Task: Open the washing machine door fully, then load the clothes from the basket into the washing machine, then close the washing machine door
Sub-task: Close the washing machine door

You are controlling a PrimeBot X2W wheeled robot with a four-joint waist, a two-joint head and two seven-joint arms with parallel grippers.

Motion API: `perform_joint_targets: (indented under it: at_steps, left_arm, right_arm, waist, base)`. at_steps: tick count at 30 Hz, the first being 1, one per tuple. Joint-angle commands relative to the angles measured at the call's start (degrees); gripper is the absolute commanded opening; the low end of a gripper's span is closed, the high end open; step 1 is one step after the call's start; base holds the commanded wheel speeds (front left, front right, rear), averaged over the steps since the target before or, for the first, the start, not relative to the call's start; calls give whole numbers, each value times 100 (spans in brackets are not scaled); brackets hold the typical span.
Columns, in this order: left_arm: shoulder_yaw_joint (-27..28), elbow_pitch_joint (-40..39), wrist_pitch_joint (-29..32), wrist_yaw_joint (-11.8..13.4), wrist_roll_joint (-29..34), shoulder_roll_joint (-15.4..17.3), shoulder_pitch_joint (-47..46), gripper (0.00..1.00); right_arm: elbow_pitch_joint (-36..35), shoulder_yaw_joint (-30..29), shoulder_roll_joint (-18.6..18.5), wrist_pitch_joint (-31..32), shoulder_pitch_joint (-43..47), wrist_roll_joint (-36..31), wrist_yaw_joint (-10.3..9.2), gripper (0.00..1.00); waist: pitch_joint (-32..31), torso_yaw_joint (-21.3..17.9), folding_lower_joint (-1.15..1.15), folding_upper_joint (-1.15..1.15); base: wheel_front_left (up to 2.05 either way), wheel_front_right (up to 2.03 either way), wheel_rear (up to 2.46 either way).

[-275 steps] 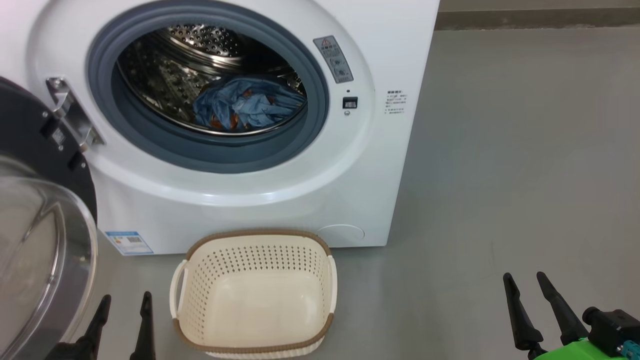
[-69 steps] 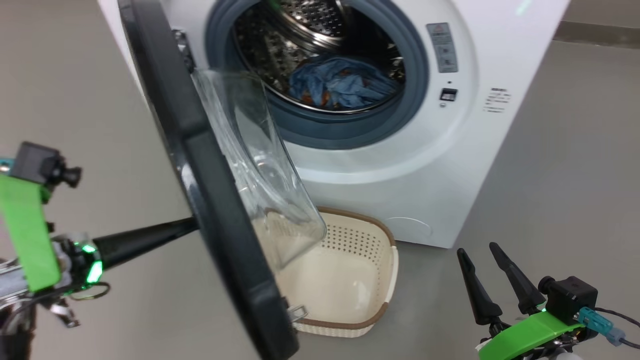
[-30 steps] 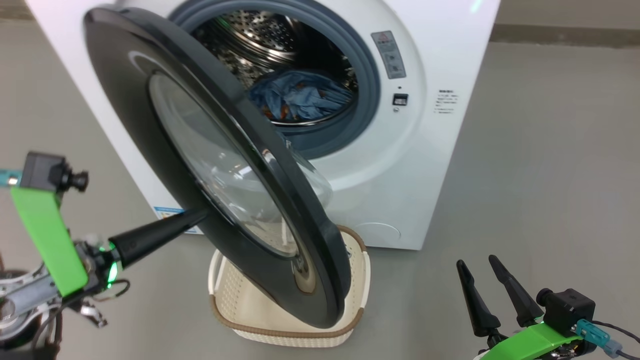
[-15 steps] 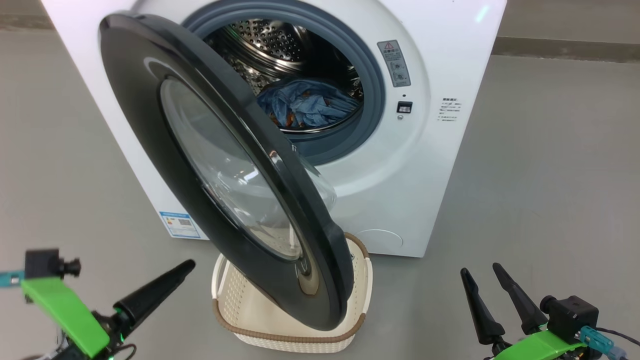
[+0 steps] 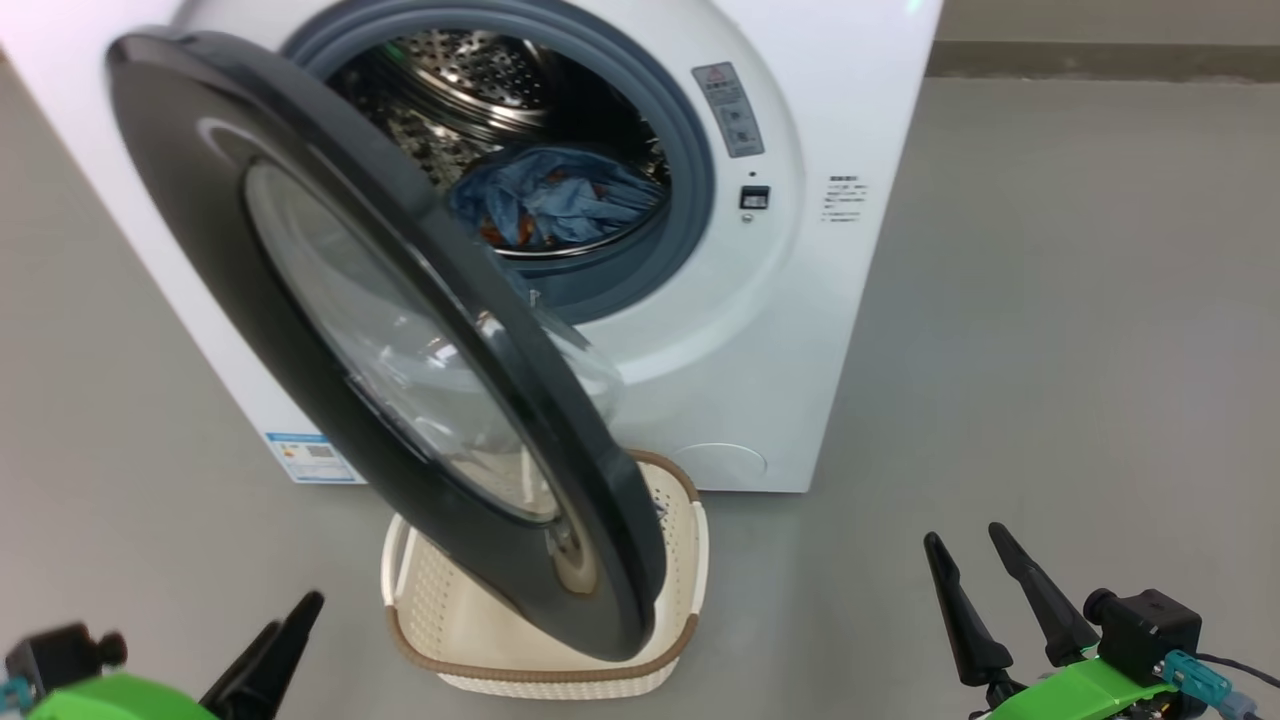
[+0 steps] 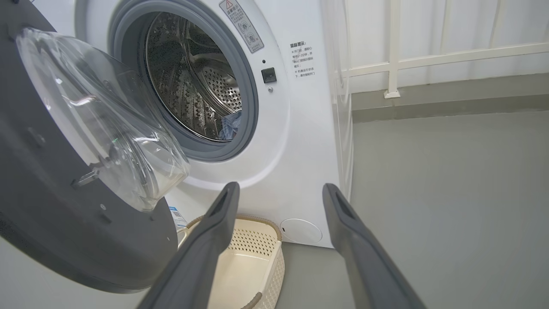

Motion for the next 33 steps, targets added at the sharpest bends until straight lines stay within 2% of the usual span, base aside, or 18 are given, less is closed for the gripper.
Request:
perform_joint_targets:
  at_steps: [1, 10, 14, 19, 25, 33]
  left_arm:
    - [51, 43, -449, -17, 185, 289, -98, 100]
    - [-1486, 1002, -2738, -17, 1054, 931, -258, 100]
    - [-1794, 1668, -3087, -17, 1604, 944, -495, 100]
    - [-1115, 1741, -3108, -17, 2621, 561, -584, 100]
    - [-76, 1160, -3110, -17, 3999, -54, -317, 100]
    - [476, 521, -3110, -17, 4869, -480, -87, 100]
  right_arm:
    - [-148, 115, -32, -28, -114, 27, 9, 100]
    - [-157, 40, -42, -28, -113, 21, 9, 100]
    - [-154, 11, -46, -28, -114, 22, 9, 100]
    - [-177, -44, -26, -28, -102, 4, 9, 100]
    - [-199, -93, -18, -28, -97, -11, 9, 100]
    - [-207, -104, -31, -28, -113, -15, 9, 100]
  waist:
    - [46, -110, 0, 0]
    - [80, -275, 0, 0]
    - [75, -306, 0, 0]
    - [88, -304, 0, 0]
    - [108, -281, 0, 0]
    - [103, -268, 0, 0]
  base:
    - [0, 0, 0]
    - [0, 0, 0]
    - [0, 0, 0]
    - [0, 0, 0]
    - [0, 0, 0]
    - [0, 0, 0]
